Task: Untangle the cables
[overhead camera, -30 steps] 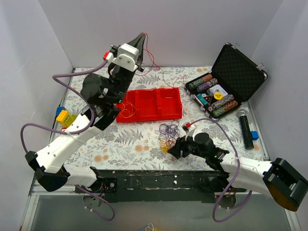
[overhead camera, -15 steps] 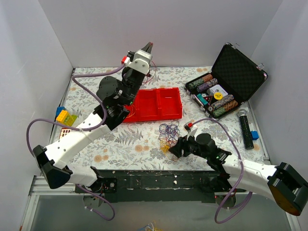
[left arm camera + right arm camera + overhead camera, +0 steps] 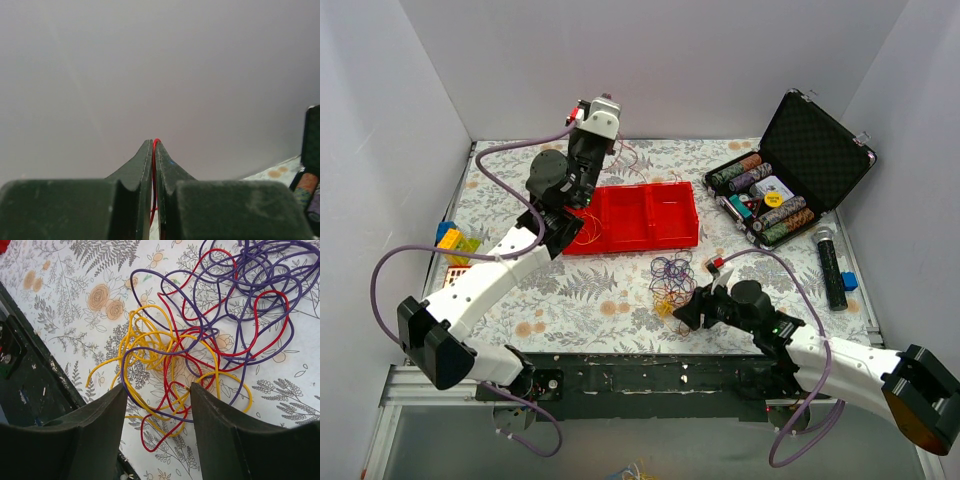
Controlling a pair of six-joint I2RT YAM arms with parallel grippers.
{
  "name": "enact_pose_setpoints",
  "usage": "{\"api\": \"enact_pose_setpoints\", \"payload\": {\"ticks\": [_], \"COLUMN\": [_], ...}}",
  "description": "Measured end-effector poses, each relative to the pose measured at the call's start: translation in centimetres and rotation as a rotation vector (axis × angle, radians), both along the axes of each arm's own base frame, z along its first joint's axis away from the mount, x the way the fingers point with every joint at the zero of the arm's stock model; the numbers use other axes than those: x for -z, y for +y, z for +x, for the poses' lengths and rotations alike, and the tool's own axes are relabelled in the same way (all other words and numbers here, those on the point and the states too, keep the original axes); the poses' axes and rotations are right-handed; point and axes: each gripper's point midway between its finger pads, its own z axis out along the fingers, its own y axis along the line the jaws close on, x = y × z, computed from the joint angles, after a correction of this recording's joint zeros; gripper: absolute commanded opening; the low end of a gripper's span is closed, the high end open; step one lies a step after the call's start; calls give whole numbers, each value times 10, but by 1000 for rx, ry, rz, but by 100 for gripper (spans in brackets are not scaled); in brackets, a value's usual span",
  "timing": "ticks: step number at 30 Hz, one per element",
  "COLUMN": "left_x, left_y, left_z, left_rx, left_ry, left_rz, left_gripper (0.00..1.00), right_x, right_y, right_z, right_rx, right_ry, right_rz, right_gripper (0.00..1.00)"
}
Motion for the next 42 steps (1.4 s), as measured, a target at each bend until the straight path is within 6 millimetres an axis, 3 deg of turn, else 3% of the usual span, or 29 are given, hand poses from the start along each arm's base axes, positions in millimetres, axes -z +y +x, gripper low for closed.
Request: {"api": "enact_pose_setpoints", "payload": {"ticks": [5, 18, 27, 36, 39, 42], "left_x": [33, 61, 18, 37, 25, -10], "left_y": [19, -10, -10, -9, -8, -5], "left_z": [25, 49, 48, 52, 51, 46], "left_rx": [-72, -23, -20, -45, -48, -41], "left_ry": [65, 113, 24, 43, 26, -19], "left_rz": [33, 72, 8, 60, 50, 5], "left_gripper": [0, 0, 0, 0, 0, 0], "right_x": [-2, 10, 10, 11, 11, 13], "right_y": [-2, -10, -10, -11, -11, -11], "right_z": [0, -2, -2, -3, -3, -3], "right_rx": [9, 28, 28, 28, 28, 28], "right_ry": [-15, -2, -1, 1, 2, 6], "right_rz": [12, -10, -11, -14, -14, -19], "right_gripper": [61, 60, 60, 60, 60, 60]}}
